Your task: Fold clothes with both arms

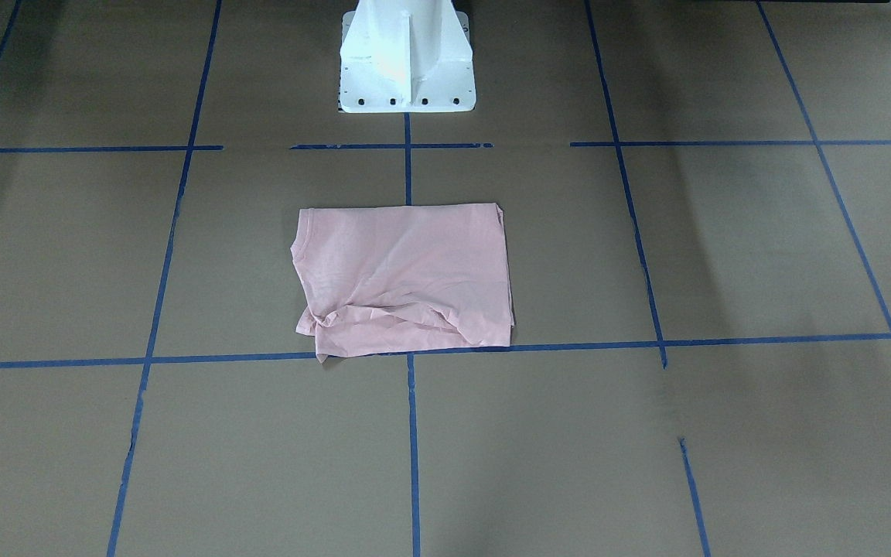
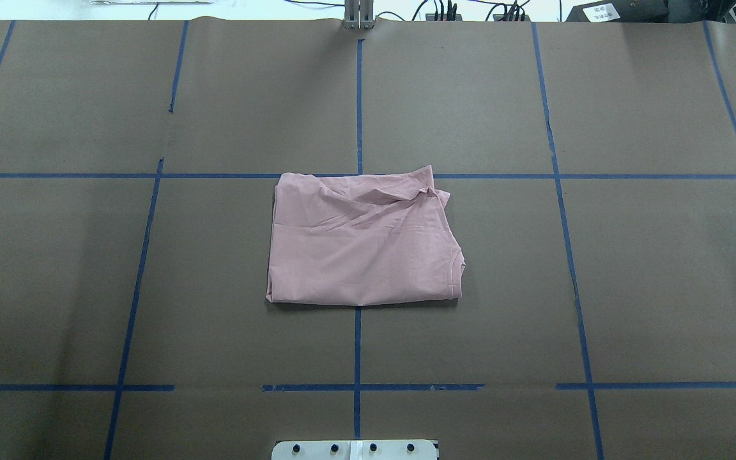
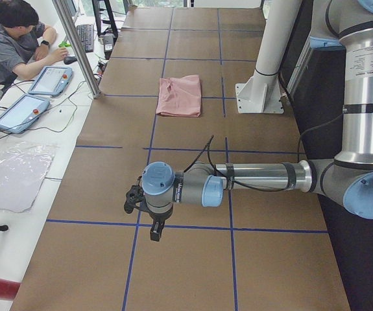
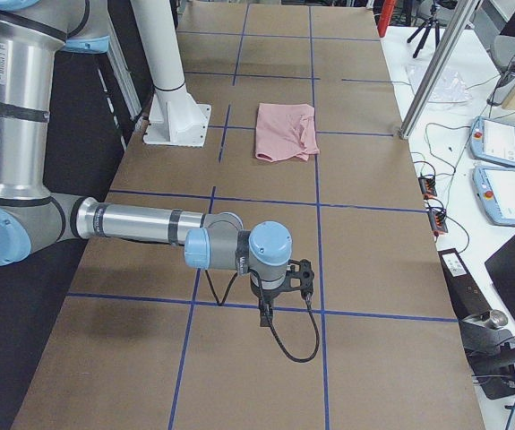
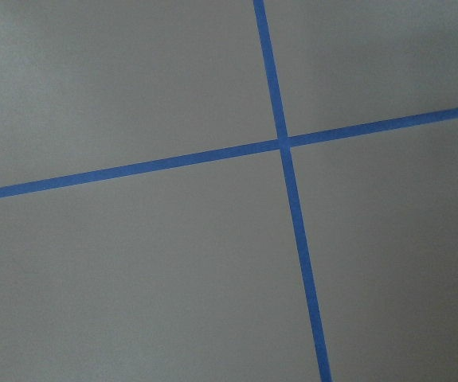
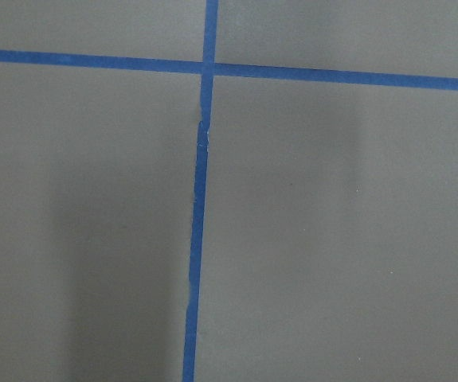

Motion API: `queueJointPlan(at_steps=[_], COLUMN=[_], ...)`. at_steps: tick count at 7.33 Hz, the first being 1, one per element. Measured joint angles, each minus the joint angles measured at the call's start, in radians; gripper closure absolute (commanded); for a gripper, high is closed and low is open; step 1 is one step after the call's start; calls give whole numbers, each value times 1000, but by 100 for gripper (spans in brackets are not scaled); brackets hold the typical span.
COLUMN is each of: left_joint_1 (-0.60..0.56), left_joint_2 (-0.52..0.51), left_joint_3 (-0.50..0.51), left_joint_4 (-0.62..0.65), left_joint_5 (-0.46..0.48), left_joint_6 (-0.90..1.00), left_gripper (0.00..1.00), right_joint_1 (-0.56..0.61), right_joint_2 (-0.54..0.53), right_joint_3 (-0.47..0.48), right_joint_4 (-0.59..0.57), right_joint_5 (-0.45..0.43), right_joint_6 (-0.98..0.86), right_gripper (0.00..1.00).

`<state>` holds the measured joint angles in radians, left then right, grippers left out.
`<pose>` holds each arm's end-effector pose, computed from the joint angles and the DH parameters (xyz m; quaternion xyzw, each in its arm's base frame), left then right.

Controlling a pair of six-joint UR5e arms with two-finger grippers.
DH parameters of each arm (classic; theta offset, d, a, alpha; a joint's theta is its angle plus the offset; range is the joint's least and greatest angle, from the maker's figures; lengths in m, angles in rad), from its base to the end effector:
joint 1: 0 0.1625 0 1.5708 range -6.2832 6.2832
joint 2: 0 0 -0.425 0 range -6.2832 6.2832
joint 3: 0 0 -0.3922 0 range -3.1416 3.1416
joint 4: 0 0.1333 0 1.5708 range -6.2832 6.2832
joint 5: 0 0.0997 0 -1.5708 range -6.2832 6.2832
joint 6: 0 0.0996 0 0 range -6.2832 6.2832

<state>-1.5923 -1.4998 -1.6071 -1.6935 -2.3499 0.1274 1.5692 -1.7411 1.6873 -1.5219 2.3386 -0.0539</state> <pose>-0.0734 -0.4659 0.6619 0.0688 0.3753 0.0656 0.9220 0.0635 -0.4191 0.6746 0.0075 -0.3745 -0.0248 0.9269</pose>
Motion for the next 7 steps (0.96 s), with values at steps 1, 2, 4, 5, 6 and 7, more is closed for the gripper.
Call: queueJointPlan(at_steps=[1, 2, 4, 5, 6, 7], left_joint_1=[0, 0, 0, 0, 0, 0], left_joint_2=[4, 10, 19, 26, 29, 30], left_joint_3=[0, -1, -1, -2, -3, -5], left_joint_4=[0, -1, -1, -2, -2, -2], left_joint_5=[0, 0, 0, 0, 1, 1], left_joint_6=[0, 0, 0, 0, 0, 0], left_gripper=[0, 0, 0, 0, 0, 0], right_joint_1=[0, 0, 0, 0, 0, 0], right_joint_2=[0, 1, 5, 7, 7, 8], right_joint_3=[0, 1, 1, 2, 2, 3], right_joint_4=[0, 0, 0, 0, 0, 0], right_joint_5=[6, 10, 14, 16, 18, 19], right_joint_6=[0, 1, 3, 3, 4, 5], right_gripper=[0, 0, 0, 0, 0, 0])
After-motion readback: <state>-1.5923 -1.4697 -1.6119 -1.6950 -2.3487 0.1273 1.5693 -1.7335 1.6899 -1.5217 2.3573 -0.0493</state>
